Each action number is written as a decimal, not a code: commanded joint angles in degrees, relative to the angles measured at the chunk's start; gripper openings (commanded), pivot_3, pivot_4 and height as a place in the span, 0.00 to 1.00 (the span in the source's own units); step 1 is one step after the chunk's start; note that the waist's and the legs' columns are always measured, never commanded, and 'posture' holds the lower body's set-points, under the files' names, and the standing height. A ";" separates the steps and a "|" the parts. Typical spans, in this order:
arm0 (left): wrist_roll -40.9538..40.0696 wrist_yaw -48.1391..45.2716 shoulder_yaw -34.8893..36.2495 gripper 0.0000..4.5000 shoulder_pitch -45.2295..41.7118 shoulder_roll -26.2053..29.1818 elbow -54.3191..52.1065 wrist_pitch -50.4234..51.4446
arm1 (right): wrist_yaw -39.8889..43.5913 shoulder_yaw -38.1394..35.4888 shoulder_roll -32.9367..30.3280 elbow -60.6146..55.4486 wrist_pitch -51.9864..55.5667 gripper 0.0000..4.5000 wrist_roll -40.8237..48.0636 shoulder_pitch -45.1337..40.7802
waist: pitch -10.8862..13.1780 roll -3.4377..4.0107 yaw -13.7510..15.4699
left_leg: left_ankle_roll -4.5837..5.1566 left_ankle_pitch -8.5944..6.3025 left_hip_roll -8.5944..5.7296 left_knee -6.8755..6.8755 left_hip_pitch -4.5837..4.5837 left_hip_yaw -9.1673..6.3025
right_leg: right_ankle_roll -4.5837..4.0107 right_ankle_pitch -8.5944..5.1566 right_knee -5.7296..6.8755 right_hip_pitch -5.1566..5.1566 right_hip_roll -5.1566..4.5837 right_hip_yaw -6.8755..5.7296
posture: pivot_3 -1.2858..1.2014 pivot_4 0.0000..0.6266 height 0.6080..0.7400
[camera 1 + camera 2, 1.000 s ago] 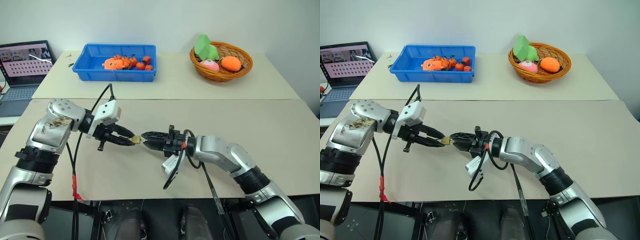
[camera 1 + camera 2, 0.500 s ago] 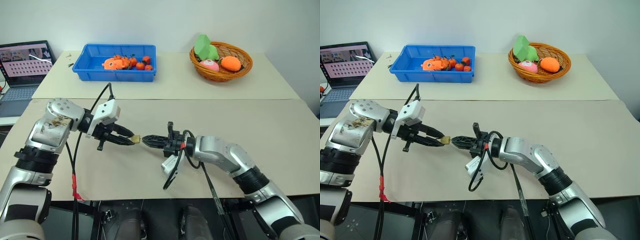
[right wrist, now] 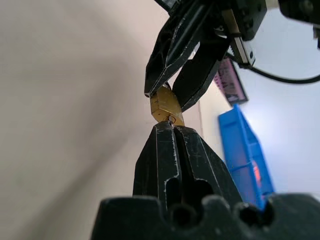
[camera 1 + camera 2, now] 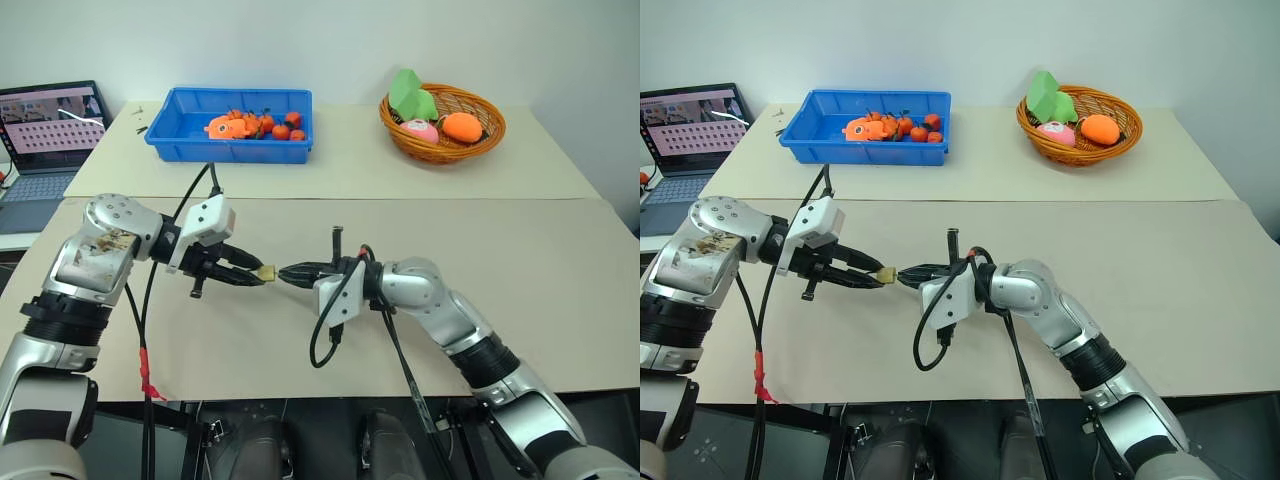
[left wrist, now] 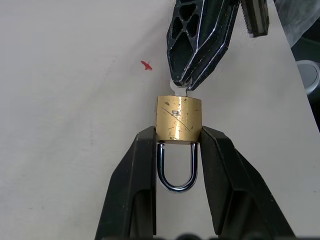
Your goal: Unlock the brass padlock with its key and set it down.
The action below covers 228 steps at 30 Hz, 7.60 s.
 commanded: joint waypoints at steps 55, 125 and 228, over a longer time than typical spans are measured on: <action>-0.76 -0.28 1.06 0.17 -0.26 0.32 -1.93 0.20 | 4.74 -7.62 6.24 -14.59 53.13 0.02 24.12 -1.74 | 0.00 0.01 0.02 | 0.00 0.00 -0.01 -0.06 0.01 -0.04 | -0.01 0.01 -0.06 0.04 -0.01 -0.05 | 0.52 0.24 0.43; -2.16 -1.03 0.64 0.17 -5.11 -2.33 2.22 4.65 | -23.32 -1.96 -5.98 -1.98 -13.76 0.47 -23.15 -0.34 | 0.01 0.00 0.01 | -0.04 0.02 0.00 -0.01 -0.04 0.01 | 0.03 -0.02 0.00 -0.03 -0.01 -0.01 | 0.52 0.24 0.43; 6.90 -2.23 -0.03 0.18 -13.63 -6.35 16.59 -12.44 | -32.10 4.29 -15.52 -5.36 -3.74 0.49 -22.42 2.13 | -0.04 0.05 0.77 | -0.03 0.02 -0.05 0.00 -0.45 -0.01 | 0.08 -0.05 -0.04 -0.36 -0.05 -0.10 | 0.52 0.24 0.43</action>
